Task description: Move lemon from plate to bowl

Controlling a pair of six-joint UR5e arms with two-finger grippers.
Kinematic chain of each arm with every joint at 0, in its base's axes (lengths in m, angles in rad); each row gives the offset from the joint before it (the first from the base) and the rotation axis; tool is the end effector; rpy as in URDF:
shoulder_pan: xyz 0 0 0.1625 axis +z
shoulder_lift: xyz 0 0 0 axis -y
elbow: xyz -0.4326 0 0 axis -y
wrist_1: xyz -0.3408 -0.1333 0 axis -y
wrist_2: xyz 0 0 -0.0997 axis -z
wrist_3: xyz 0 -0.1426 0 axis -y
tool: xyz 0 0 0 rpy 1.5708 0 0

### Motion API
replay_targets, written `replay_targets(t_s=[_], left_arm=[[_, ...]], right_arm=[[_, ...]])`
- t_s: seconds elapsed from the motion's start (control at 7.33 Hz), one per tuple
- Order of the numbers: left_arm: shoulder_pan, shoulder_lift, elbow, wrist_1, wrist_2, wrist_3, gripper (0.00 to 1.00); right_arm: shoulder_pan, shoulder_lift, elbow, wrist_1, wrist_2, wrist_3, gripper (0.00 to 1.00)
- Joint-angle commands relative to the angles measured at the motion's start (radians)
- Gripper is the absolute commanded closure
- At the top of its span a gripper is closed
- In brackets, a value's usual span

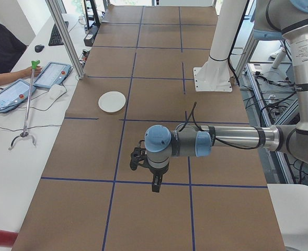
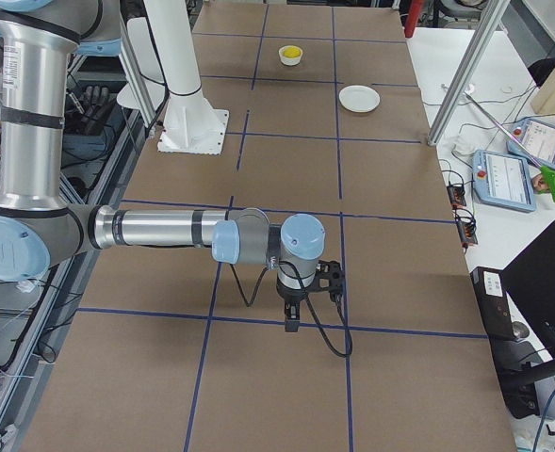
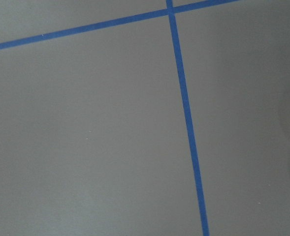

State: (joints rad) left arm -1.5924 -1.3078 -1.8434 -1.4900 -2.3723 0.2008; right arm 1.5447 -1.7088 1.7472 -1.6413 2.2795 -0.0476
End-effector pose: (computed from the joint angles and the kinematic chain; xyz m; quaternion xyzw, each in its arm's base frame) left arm -0.0378 -0.3200 0.6830 0.0107 0.3911 0.0685 0.9177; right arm 0.0306 -0.3781 0.6893 -0.0113 -0.3471 -0.0290 0.9373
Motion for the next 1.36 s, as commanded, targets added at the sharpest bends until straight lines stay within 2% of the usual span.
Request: replay_targets(t_s=[0.0, 1.23], left_arm=[[-0.001, -0.007, 0.0, 0.024, -0.039, -0.003, 0.0], [-0.03, -0.027, 0.003, 0.017, -0.038, -0.001, 0.0]], right_arm=[[0.0, 0.0, 0.0, 0.0, 0.0, 0.0, 0.0], [0.0, 0.0, 0.0, 0.0, 0.0, 0.0, 0.0]])
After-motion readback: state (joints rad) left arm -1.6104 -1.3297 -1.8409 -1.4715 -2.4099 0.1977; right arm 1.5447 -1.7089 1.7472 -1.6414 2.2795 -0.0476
